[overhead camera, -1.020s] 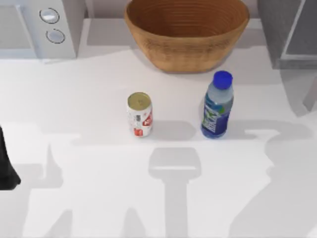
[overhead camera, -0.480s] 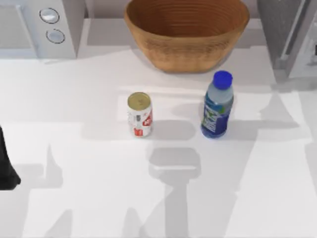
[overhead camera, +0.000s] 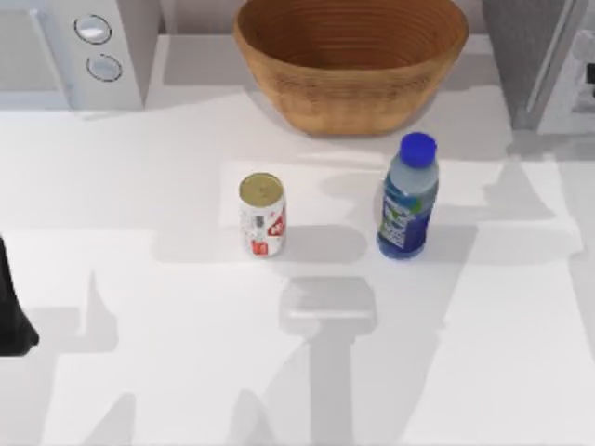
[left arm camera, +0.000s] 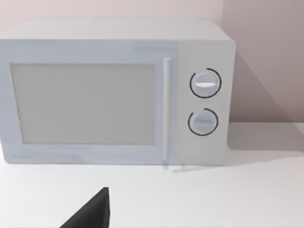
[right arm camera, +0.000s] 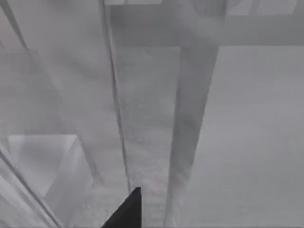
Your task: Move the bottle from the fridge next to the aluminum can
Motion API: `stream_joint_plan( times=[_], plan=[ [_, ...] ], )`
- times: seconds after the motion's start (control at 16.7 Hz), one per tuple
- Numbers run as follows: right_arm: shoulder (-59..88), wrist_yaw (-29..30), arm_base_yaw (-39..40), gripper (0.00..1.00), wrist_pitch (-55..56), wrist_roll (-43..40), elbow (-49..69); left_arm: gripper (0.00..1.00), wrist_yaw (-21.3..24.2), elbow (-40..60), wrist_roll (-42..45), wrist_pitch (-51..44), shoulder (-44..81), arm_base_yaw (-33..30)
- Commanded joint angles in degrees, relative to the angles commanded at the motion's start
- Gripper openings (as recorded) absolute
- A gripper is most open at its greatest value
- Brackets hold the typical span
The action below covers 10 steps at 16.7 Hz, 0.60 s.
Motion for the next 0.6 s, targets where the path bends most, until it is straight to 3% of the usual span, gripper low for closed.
stream_joint_plan(
  times=[0.6],
  plan=[
    [15.8, 0.5, 0.1, 1.00, -4.4, -0.1, 19.7, 1.00, 0.0, 0.0, 0.0, 0.0, 0.0, 0.0]
  ],
)
